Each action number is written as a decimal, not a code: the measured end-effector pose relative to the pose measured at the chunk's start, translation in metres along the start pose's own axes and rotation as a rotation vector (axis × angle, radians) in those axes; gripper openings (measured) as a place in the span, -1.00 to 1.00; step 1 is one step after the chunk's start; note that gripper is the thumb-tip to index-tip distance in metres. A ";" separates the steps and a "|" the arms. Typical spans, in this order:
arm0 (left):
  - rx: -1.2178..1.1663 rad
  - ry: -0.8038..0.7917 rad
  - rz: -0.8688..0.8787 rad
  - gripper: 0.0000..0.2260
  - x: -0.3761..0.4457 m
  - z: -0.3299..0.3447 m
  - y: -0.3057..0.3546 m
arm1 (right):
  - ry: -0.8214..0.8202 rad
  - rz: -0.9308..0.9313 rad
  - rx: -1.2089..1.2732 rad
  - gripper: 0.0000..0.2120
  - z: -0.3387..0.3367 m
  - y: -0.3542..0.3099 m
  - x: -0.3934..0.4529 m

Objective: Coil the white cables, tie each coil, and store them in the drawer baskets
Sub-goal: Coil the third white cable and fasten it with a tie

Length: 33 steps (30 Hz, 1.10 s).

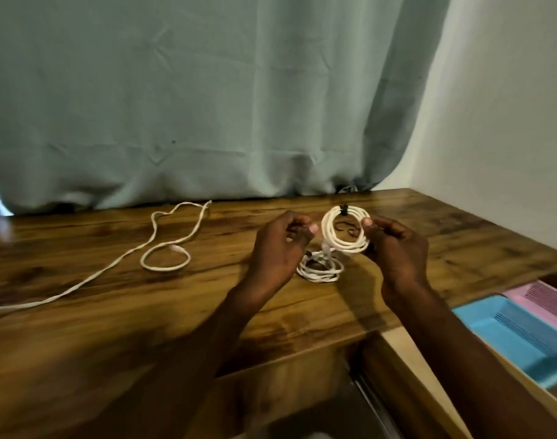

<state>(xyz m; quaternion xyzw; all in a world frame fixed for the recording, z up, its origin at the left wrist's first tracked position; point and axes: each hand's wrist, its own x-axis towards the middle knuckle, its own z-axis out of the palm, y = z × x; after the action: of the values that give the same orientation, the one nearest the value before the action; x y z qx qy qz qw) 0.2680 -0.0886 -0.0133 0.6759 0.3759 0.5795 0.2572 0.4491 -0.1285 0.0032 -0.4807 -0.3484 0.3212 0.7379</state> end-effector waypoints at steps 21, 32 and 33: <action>0.605 -0.621 0.294 -0.56 -0.030 0.033 -0.037 | -0.443 -0.264 -1.460 -0.57 -0.029 0.067 0.039; 0.497 -0.602 0.197 -0.48 -0.035 0.023 -0.034 | -0.395 -0.323 -1.599 -0.44 -0.023 0.061 0.037; 0.479 -0.577 0.204 -0.48 -0.035 0.019 -0.033 | -0.337 -0.379 -1.558 -0.50 -0.017 0.058 0.035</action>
<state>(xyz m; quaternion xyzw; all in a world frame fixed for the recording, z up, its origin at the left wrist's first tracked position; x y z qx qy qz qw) 0.2776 -0.0956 -0.0638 0.8859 0.3437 0.2838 0.1285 0.4747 -0.0892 -0.0485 -0.7337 -0.6530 -0.0753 0.1720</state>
